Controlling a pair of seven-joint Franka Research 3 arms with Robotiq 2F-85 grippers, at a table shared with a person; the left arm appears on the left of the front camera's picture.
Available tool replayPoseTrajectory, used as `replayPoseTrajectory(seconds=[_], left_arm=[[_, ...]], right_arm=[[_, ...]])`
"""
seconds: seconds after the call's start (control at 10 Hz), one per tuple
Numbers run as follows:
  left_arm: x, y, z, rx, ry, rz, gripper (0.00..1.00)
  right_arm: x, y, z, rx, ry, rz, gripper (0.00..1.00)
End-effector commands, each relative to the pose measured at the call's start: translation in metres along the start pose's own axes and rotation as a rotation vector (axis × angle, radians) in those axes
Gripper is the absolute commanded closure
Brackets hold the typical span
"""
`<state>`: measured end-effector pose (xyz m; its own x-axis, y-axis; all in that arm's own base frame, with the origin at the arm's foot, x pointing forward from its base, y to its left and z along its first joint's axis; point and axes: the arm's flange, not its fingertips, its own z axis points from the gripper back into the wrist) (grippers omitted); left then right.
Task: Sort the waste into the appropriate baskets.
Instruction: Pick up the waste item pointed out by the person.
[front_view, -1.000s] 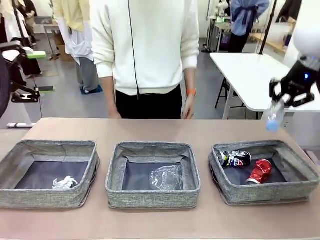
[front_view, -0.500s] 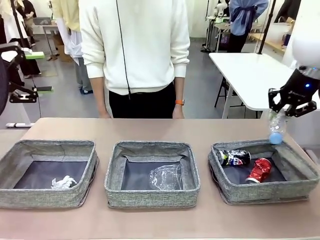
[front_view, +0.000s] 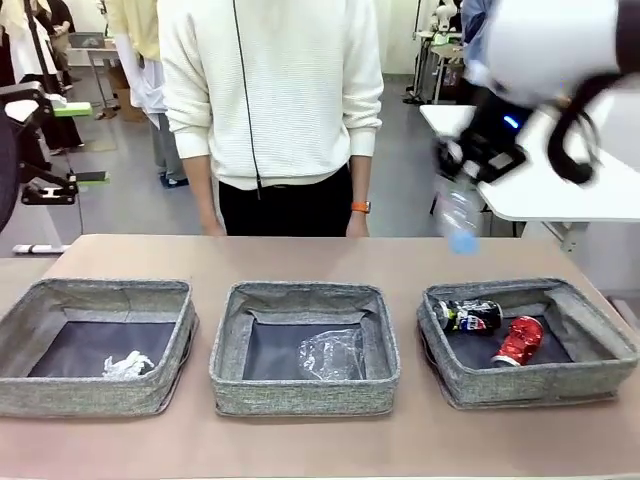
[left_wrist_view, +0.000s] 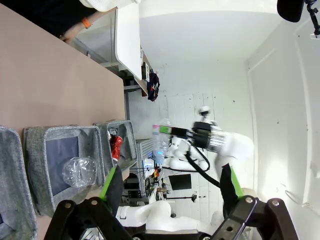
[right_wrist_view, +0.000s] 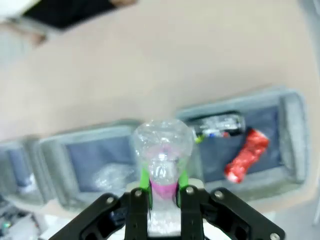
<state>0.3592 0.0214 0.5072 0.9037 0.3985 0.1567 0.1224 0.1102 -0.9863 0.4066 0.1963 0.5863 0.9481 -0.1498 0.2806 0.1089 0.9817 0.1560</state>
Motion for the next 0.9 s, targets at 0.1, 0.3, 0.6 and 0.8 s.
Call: replayPoseTrajectory(seconds=[0.1,0.3,0.6,0.8], left_arm=[[-0.002,-0.002,-0.001,-0.012,-0.008,0.005,0.0],[-0.002,-0.002,-0.001,-0.012,-0.008,0.005,0.0],[-0.002,-0.002,-0.001,-0.012,-0.008,0.005,0.0],[-0.002,-0.002,-0.001,-0.012,-0.008,0.005,0.0]], right_arm=[[0.009,0.126,0.058,-0.042,0.032,0.07,0.78],[0.0,0.168,0.092,-0.015,0.069,0.055,0.78],[-0.005,0.18,0.122,0.018,0.066,0.007,0.78],[0.002,0.174,0.131,0.028,0.061,-0.042,0.78]])
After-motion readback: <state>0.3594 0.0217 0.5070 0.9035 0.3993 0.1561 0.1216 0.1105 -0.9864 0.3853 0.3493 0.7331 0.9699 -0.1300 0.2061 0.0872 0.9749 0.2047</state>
